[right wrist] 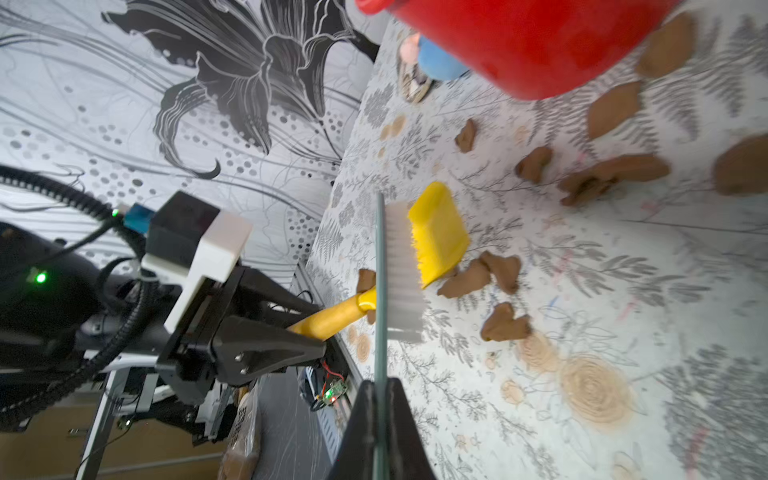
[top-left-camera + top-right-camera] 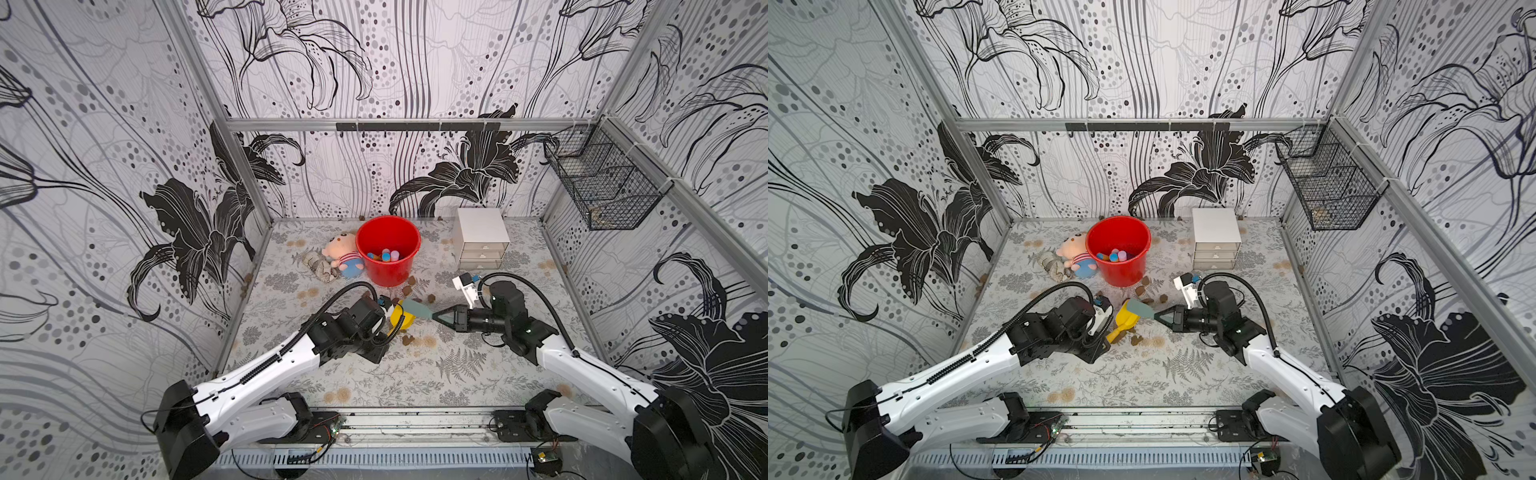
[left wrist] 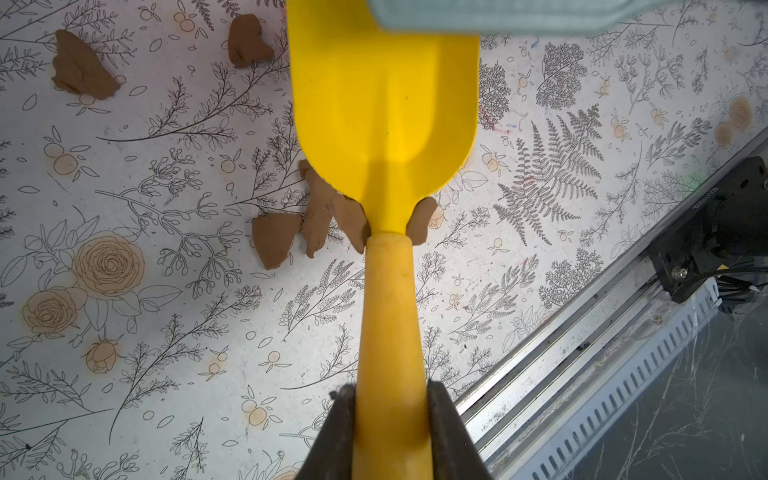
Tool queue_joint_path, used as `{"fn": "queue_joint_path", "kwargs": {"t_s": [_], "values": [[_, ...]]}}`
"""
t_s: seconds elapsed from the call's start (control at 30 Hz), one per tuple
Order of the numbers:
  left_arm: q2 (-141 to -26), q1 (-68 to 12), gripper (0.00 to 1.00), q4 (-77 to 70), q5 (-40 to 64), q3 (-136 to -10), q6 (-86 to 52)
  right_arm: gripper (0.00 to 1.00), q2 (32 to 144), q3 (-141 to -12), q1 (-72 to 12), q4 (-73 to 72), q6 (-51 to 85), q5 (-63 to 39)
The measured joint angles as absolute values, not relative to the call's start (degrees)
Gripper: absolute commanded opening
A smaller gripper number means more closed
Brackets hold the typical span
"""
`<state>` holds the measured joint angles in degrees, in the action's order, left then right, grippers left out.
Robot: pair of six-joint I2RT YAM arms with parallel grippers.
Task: Brush the soil off the hand trowel and place it into the bucket
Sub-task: Brush off the soil from the hand trowel.
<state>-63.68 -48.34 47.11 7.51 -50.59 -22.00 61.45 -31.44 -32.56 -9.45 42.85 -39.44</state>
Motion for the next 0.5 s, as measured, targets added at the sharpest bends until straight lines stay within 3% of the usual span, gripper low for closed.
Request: {"fn": "queue_joint_path", "kwargs": {"t_s": [0.27, 0.5], "values": [[-63.9, -49.6, 0.00, 46.0, 6.5, -50.6, -21.8, 0.00, 66.2, -28.7, -34.2, -15.4, 46.2, -40.4], [-63.9, -50.3, 0.00, 45.9, 5.9, -50.6, -21.5, 0.00, 65.5, -29.8, -22.5, -13.8, 45.6, -44.0]]}}
